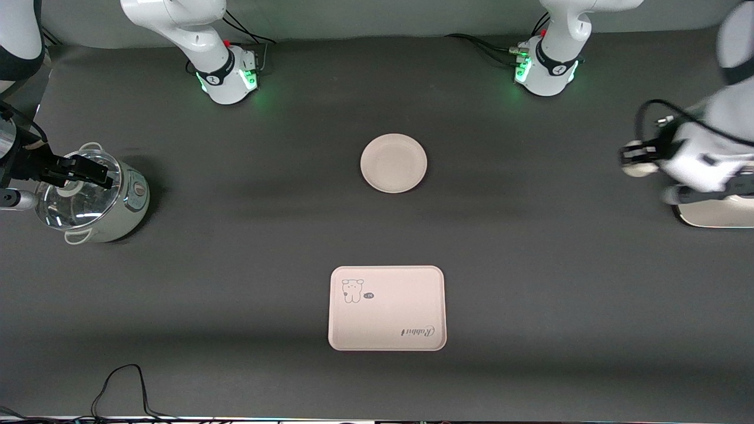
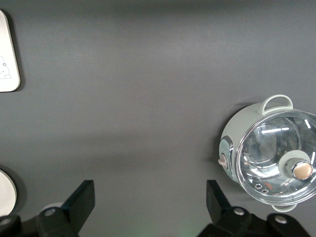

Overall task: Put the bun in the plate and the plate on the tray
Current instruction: 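Lift the bun with the left gripper and carry it over the plate, then lower the bun onto the plate and open the left gripper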

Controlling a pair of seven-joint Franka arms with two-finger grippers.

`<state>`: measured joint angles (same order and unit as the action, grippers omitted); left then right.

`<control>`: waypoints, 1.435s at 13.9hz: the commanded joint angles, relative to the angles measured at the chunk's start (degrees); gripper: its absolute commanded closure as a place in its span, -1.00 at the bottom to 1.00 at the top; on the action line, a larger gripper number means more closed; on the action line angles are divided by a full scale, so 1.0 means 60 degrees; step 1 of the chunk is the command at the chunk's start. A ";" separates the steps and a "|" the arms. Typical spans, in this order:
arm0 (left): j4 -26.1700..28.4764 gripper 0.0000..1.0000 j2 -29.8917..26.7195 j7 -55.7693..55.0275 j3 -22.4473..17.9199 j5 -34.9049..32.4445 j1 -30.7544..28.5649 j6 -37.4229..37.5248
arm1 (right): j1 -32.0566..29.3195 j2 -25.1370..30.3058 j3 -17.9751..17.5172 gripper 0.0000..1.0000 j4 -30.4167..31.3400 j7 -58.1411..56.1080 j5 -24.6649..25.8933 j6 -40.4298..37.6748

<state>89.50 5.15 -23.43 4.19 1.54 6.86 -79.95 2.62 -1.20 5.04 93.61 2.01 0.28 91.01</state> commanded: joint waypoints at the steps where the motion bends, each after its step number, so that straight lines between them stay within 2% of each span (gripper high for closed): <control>1: 0.0025 0.35 0.0240 -0.2107 0.0559 0.0241 0.0801 -0.0472 | -0.0041 0.0069 -0.0019 -1.00 0.0043 -0.0145 0.0099 0.0066; 3: 0.0025 0.34 0.0576 -0.3850 0.0839 0.0270 0.1839 -0.1042 | -0.0026 0.0069 -0.0019 -1.00 0.0043 -0.0160 0.0085 0.0066; 5: 0.0185 0.34 0.0956 -0.4821 0.0869 0.0401 0.3113 -0.1803 | -0.0041 0.0069 -0.0019 -1.00 0.0043 -0.0160 0.0099 0.0066; 7: 0.0579 0.32 0.1410 -0.5410 0.0883 0.0810 0.3703 -0.2711 | -0.0026 0.0069 -0.0019 -1.00 0.0043 -0.0160 0.0085 0.0066; 12: 0.2497 0.29 0.2801 -0.6316 0.0913 0.0886 0.5051 -0.6341 | -0.0041 0.0069 -0.0019 -1.00 0.0029 -0.0160 0.0099 0.0066; 15: 0.3027 0.28 0.3986 -0.7517 0.0898 0.0813 0.6061 -0.8408 | -0.0041 0.0069 -0.0019 -1.00 0.0029 -0.0145 0.0085 0.0066; 17: 0.3027 0.28 0.4545 -0.7623 0.0898 0.0769 0.6530 -0.9085 | -0.0041 0.0069 -0.0019 -1.00 0.0043 -0.0160 0.0085 0.0081; 19: 0.3057 0.27 0.4679 -0.7638 0.0884 0.0768 0.6606 -0.9117 | -0.0041 0.0069 -0.0019 -1.00 0.0043 -0.0160 0.0085 0.0081; 20: 0.3057 0.17 0.4679 -0.7638 0.0884 0.0768 0.6606 -0.9117 | -0.0041 0.0069 -0.0019 -1.00 0.0043 -0.0160 0.0085 0.0081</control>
<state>107.73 34.43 -68.48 10.52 6.19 46.07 -135.01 2.61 -1.20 5.04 93.64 2.01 0.28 91.02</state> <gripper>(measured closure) 0.634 0.000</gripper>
